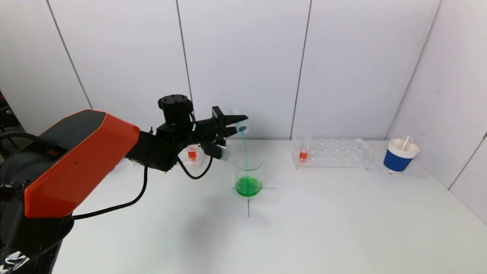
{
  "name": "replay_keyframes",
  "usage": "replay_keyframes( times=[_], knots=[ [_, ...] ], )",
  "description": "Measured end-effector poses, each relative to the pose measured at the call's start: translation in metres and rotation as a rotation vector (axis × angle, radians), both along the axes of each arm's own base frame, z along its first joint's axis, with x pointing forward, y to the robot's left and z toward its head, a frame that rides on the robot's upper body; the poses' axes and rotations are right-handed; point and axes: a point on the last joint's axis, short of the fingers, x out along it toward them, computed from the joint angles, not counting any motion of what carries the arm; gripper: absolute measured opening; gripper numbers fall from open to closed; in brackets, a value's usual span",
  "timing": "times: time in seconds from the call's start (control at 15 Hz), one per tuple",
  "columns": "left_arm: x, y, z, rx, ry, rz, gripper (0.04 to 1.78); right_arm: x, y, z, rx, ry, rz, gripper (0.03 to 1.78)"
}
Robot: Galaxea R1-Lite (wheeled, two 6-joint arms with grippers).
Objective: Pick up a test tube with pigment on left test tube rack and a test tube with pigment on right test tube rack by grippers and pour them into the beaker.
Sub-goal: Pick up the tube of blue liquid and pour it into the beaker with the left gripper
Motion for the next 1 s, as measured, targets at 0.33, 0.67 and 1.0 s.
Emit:
replay_keyframes(
  times=[0.33,0.67,1.0],
  knots=[
    [-0.0018,-0.0011,0.0037,0.012,-0.041,-0.002,0.45,0.0,0.0,0.0,0.0,0.0,0.0,1.77],
    [-0.004,-0.0038,0.0084,0.024,-0.091,-0.007,0.45,0.0,0.0,0.0,0.0,0.0,0.0,1.77],
    [-0.0051,-0.0044,0.0102,0.044,-0.145,-0.008,0.45,0.0,0.0,0.0,0.0,0.0,0.0,1.77]
  ],
)
